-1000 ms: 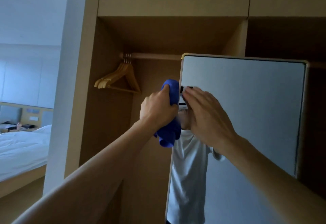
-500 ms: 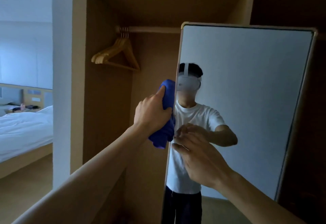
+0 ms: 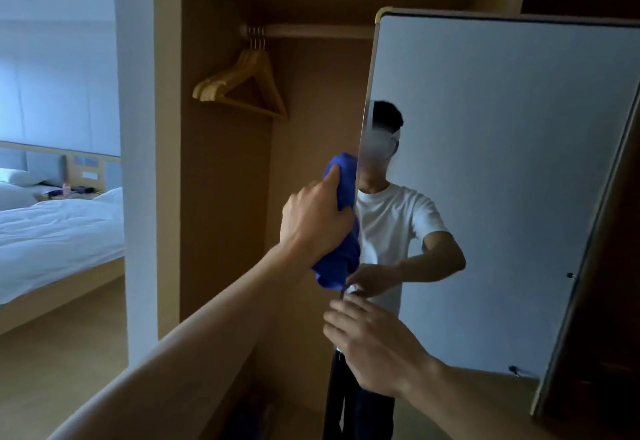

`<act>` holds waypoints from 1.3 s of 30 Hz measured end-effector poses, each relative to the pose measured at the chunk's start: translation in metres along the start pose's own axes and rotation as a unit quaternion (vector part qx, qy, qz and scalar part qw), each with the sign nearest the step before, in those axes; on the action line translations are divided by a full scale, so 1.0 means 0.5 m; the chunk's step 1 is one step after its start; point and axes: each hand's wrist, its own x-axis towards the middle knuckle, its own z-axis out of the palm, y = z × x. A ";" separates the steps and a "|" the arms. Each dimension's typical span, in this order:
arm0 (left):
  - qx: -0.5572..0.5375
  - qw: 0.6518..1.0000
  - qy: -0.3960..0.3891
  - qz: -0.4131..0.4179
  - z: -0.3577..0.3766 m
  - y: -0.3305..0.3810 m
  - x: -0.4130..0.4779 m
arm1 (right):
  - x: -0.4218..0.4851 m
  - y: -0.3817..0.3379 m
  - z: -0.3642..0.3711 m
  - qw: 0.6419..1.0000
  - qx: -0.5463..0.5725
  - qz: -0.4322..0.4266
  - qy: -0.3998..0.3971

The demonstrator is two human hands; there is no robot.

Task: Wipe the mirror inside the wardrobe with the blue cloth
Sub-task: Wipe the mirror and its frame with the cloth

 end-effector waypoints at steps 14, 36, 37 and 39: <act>0.077 0.996 -0.043 -0.001 0.072 -0.024 -0.119 | -0.034 -0.036 0.062 0.989 -0.127 -0.015 -0.067; 0.040 0.985 -0.161 -0.048 0.167 -0.105 -0.264 | -0.062 -0.073 0.165 0.994 -0.036 0.013 -0.102; 0.038 0.986 -0.154 -0.044 0.164 -0.107 -0.252 | -0.064 -0.073 0.163 0.995 -0.018 0.024 -0.096; 0.025 0.991 -0.123 -0.045 0.154 -0.103 -0.223 | -0.067 -0.074 0.165 0.996 -0.003 0.023 -0.083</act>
